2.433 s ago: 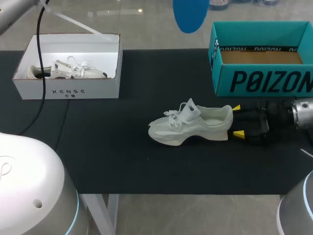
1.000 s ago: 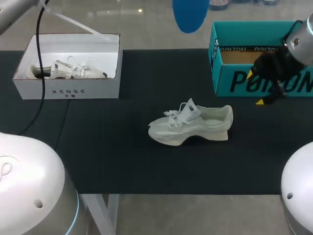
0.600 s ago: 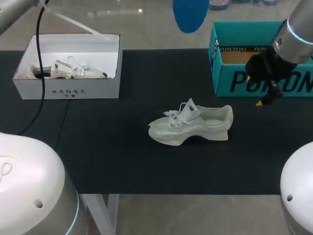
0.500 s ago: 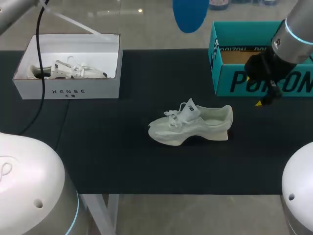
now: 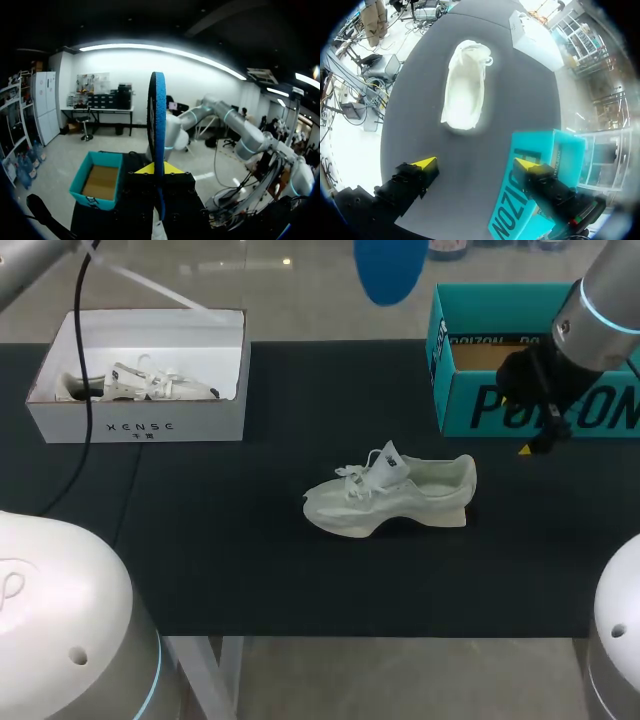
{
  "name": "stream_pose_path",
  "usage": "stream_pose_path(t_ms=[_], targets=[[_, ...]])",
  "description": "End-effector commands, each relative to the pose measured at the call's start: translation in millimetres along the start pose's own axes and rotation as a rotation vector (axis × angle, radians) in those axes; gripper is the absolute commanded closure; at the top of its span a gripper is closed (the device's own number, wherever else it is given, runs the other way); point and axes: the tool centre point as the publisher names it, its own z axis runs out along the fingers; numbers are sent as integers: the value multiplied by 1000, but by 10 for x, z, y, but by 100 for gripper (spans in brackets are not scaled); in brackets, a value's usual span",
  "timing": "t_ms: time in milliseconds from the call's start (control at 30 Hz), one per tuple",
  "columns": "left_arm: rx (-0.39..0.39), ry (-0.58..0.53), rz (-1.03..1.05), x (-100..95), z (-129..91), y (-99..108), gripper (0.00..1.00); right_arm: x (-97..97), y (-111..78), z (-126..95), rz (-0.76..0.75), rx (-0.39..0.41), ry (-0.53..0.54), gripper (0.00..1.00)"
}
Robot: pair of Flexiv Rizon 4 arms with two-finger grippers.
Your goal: Take the shoe out of the shoebox, open the shoe tongue, remove and reinsert the insole, then place the shoe into the shoebox
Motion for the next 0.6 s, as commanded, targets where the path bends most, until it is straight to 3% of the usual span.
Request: stream_pose_path(t_ms=[33, 167, 367, 600], targets=[[-3, -1, 24, 88, 33, -100, 100, 6, 6, 1, 1, 3, -1, 0], [-10, 8, 38, 127, 83, -114, 100, 6, 6, 1, 1, 3, -1, 0], [-2, -14, -4, 69, -42, -78, 100, 6, 6, 1, 1, 3, -1, 0], [6, -15, -16, 59, -39, -73, 100, 6, 6, 1, 1, 3, -1, 0]])
